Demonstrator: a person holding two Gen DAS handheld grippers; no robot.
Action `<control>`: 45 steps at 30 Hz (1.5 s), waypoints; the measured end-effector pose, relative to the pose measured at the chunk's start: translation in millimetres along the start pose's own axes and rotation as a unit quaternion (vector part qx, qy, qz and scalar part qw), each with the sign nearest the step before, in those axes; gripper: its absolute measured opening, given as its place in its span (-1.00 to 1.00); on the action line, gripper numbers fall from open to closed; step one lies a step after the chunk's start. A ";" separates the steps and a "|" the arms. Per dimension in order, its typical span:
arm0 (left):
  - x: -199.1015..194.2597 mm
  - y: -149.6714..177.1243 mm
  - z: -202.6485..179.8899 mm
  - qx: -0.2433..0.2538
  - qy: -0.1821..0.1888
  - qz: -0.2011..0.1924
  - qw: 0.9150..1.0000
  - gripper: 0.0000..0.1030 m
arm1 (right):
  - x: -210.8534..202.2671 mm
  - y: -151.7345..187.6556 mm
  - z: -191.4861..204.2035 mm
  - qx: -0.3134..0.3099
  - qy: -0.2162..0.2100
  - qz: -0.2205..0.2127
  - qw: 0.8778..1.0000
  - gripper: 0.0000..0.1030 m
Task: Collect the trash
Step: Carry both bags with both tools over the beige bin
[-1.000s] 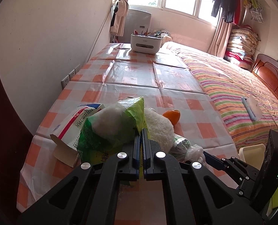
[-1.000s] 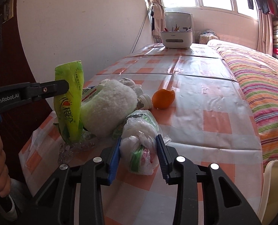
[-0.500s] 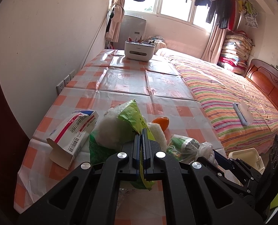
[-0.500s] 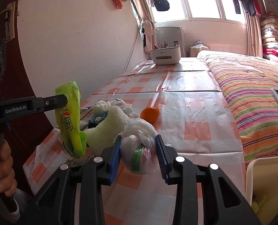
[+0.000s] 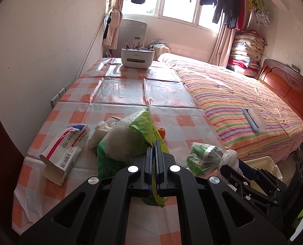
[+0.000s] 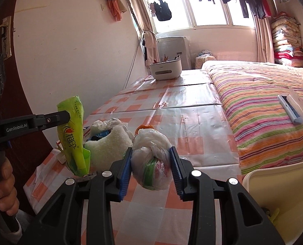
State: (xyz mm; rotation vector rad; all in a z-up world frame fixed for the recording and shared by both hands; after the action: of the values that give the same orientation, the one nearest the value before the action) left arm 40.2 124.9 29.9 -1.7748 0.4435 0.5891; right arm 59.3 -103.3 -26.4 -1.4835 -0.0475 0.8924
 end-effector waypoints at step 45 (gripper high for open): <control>11.6 37.7 -138.1 0.105 0.099 0.037 0.989 -0.96 | -80.5 24.5 -91.1 0.068 0.101 -0.037 0.992 -0.32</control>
State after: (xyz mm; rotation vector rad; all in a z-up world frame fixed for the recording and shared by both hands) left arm 50.5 -18.3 23.9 -1.6261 0.6859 0.4033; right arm 41.1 -225.9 -21.9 -1.4288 0.1053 0.6693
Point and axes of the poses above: each gripper's, at about its wrist camera, not at the fingertips, and x roughly the way its jaws point, z to its left, y to its underside, the point moved 1 cm from there along x, roughly the way its jaws point, and after that the axes turned 6 degrees about -x, right-handed, at the moved point
